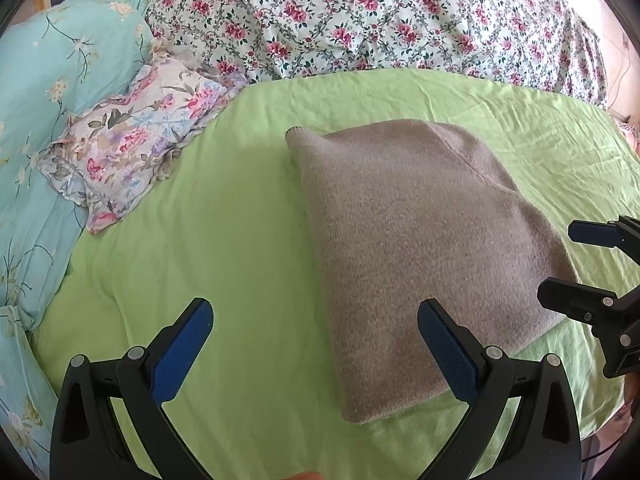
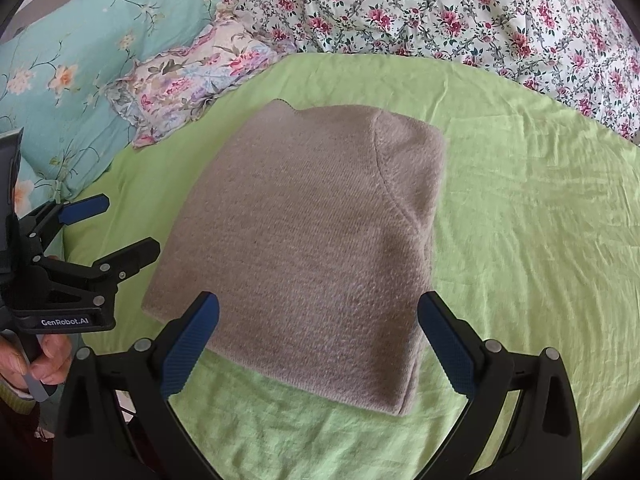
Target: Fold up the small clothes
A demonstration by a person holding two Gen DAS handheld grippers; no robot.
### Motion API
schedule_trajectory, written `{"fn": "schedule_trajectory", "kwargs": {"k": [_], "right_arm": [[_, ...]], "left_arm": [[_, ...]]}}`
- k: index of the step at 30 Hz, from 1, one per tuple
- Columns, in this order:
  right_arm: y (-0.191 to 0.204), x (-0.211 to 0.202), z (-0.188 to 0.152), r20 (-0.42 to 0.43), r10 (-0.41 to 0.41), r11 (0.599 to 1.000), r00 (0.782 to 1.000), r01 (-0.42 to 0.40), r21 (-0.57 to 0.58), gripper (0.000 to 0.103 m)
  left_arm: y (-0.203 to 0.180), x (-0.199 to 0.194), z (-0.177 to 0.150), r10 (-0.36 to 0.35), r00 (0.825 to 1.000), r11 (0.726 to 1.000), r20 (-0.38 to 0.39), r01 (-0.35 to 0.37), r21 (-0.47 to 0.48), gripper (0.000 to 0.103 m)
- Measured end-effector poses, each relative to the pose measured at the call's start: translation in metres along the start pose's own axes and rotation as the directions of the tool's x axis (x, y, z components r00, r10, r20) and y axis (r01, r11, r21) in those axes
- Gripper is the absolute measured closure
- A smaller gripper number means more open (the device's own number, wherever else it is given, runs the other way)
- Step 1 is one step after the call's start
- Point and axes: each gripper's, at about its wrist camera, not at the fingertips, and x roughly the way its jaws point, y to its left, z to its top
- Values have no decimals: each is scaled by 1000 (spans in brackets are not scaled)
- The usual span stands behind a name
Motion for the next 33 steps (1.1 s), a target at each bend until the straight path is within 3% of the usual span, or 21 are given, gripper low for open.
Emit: {"fn": "schedule_trajectory", "kwargs": {"k": [33], "right_arm": [[2,2,4,0,-3,1000,1000,3,1,3]], "left_arm": [[-3,-3,2,4,1000,1000,3,-4,-14,1]]}}
